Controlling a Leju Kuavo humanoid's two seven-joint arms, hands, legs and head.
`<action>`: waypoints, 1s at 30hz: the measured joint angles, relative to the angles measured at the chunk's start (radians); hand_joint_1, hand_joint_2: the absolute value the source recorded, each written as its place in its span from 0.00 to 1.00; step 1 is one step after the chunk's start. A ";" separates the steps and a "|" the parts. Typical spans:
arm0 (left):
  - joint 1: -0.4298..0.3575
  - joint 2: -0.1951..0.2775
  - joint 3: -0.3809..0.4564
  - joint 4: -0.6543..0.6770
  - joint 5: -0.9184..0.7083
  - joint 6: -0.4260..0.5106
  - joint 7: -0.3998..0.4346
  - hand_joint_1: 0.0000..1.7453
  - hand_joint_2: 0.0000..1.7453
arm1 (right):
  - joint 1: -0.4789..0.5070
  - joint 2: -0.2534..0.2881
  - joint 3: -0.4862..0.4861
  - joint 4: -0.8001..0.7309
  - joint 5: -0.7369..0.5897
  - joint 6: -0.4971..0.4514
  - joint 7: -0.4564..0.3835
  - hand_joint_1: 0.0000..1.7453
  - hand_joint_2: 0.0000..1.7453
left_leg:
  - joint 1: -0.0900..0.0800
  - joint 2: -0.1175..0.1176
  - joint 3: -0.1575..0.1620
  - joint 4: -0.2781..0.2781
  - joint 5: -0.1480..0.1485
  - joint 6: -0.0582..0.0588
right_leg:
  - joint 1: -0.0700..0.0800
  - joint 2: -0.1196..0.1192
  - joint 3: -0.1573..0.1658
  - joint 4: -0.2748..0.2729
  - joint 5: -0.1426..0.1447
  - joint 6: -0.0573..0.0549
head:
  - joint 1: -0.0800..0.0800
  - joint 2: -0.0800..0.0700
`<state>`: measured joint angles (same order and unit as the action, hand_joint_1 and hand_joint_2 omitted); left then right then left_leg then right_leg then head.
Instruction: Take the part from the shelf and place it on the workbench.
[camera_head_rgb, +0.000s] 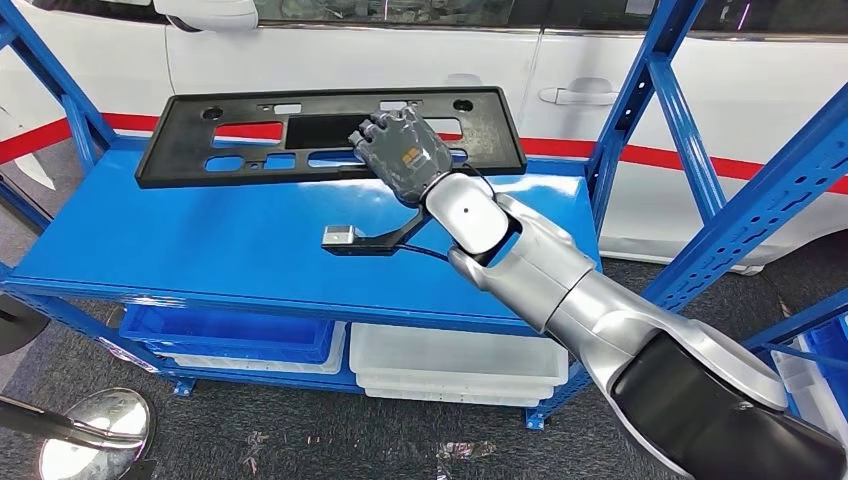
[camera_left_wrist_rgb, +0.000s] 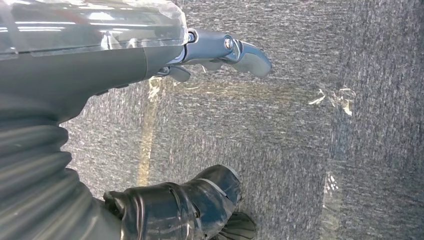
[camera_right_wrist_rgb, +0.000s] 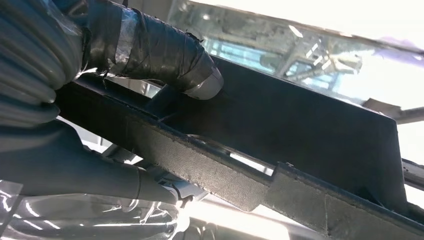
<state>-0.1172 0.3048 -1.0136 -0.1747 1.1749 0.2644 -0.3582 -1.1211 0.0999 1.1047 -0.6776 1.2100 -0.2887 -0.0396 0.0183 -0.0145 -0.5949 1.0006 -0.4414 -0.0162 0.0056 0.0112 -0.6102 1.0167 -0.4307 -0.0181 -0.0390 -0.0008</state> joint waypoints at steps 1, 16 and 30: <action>0.000 0.000 0.000 0.000 -0.001 -0.001 0.000 0.00 1.00 | -0.005 0.000 -0.002 -0.008 0.008 0.002 -0.006 1.00 1.00 | 0.000 0.000 0.000 0.000 0.000 0.000 | 0.000 0.000 0.000 0.000 0.000 0.000 | 0.000 0.000; 0.000 0.001 -0.022 0.000 -0.012 -0.060 -0.016 0.00 1.00 | -0.055 -0.003 0.010 -0.266 0.033 0.164 -0.100 1.00 1.00 | 0.000 0.000 0.000 0.000 0.000 0.000 | 0.000 0.000 0.000 0.000 0.000 0.000 | 0.000 0.000; -0.001 0.003 -0.034 0.000 -0.031 -0.072 -0.013 0.00 1.00 | -0.008 -0.011 0.034 -0.448 -0.068 0.241 -0.110 1.00 1.00 | 0.000 0.000 0.000 0.000 0.000 0.000 | 0.000 0.000 0.000 0.000 0.000 0.000 | 0.000 0.000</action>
<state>-0.1178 0.3075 -1.0480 -0.1747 1.1438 0.1928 -0.3711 -1.1292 0.0885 1.1391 -1.1253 1.1422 -0.0475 -0.1501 0.0185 -0.0144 -0.5949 1.0006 -0.4417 -0.0165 0.0058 0.0113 -0.6104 1.0165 -0.4308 -0.0182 -0.0392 -0.0008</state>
